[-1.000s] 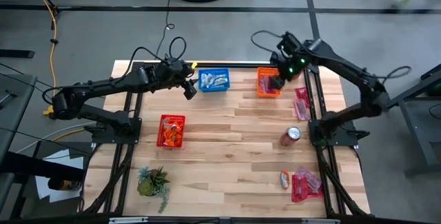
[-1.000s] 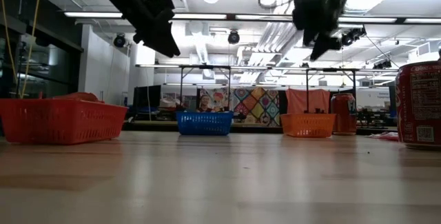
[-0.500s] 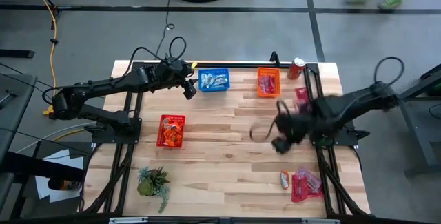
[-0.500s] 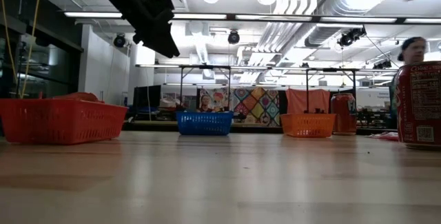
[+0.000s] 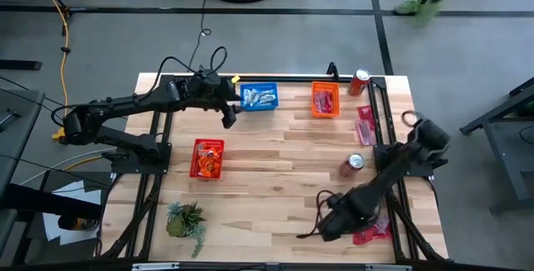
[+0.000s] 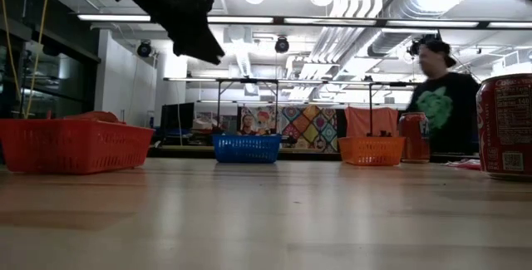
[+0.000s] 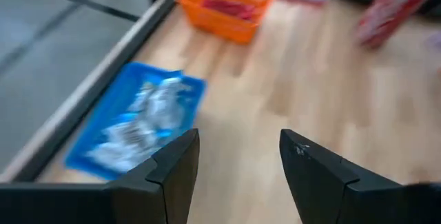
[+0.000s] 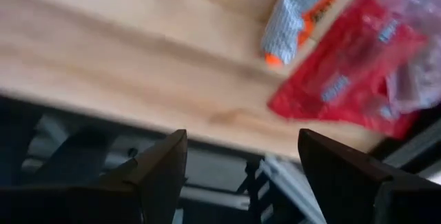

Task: Sort candy
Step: Put the orange candy pack into the red basket

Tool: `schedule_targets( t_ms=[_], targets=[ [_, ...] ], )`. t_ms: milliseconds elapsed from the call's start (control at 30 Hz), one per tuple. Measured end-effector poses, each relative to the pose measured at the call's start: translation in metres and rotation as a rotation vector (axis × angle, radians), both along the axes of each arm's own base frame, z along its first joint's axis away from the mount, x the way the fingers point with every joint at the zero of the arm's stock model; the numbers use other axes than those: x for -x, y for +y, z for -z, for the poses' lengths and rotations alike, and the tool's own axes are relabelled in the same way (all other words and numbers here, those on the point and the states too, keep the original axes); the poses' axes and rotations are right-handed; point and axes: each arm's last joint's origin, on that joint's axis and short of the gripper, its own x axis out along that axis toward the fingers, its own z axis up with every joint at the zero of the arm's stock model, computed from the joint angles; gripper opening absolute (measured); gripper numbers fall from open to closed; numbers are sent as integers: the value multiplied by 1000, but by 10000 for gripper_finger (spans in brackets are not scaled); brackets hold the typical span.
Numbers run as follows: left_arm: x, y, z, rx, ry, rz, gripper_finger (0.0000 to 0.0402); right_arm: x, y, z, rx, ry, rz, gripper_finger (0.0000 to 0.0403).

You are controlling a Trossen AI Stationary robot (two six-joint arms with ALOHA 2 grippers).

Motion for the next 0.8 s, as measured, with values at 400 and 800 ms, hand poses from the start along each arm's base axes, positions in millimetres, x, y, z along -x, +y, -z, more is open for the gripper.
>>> schedule_targets(
  t_ms=[400, 800],
  targets=[
    [-18, -35, -19, 341, -261, 100, 188, -11, 12, 52, 150, -26, -210, 271],
    [-28, -111, -22, 354, -271, 122, 188, 17, 36, 50, 257, -97, -299, 271]
  ],
)
